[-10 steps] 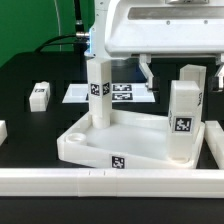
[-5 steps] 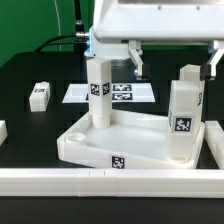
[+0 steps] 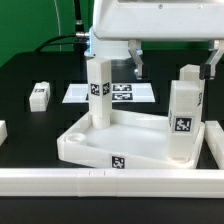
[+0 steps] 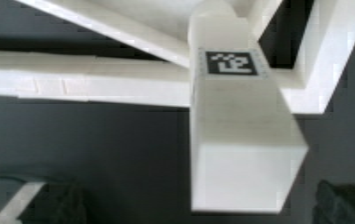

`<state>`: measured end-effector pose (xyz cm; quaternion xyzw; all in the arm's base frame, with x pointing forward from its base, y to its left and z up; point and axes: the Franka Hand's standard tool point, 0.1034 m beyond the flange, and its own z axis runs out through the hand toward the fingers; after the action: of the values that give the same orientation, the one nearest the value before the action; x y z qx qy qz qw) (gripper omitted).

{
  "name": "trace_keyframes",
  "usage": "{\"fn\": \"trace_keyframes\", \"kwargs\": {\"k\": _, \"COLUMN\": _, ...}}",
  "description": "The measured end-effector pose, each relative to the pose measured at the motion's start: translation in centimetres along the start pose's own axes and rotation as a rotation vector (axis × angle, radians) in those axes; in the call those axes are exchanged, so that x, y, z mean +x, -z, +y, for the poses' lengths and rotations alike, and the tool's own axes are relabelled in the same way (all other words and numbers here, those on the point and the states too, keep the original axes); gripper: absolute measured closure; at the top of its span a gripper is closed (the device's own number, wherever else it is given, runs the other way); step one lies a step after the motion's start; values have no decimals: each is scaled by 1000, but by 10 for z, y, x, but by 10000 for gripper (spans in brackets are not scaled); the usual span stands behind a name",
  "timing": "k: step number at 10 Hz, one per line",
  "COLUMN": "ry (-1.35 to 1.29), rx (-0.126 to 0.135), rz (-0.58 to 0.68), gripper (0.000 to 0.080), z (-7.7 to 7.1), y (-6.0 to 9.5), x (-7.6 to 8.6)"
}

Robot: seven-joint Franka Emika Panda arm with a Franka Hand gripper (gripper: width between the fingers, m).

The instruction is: Assemble desk

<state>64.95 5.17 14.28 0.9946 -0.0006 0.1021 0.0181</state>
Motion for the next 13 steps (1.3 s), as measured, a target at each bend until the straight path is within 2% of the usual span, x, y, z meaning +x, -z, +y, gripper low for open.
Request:
{"fn": "trace_keyframes", "kwargs": {"k": 1, "ry": 0, "rx": 1, "rz": -97, "gripper": 150, "z": -4, "y": 3, "x": 0}}
{"fn": "trace_keyframes", "kwargs": {"k": 3, "ry": -2, "rx": -7, "rz": -219, "gripper": 150, "z": -2, "y": 2, "x": 5}}
{"fn": "trace_keyframes", "kwargs": {"k": 6, "ry": -1, "rx": -14, "rz": -211, "gripper": 150, "z": -1, "y": -9, "x": 7}}
{"fn": "trace_keyframes", "kwargs": {"k": 10, "ry": -7, "rx": -18, "rz": -213, "gripper": 150, "z": -8, "y": -23, "x": 4}}
{"fn": "trace_keyframes", "kwargs": {"k": 11, "ry": -7, "rx": -19, "rz": -215, "gripper": 183, "z": -7, "y": -24, "x": 3}}
{"fn": "trace_keyframes", "kwargs": {"k": 12, "ry": -8, "rx": -19, "rz": -215, "gripper": 183, "z": -6, "y": -25, "x": 3}}
{"fn": "trace_keyframes", "kwargs": {"k": 13, "ry": -8, "rx": -19, "rz": -215, "gripper": 363, "z": -6, "y": -25, "x": 3}}
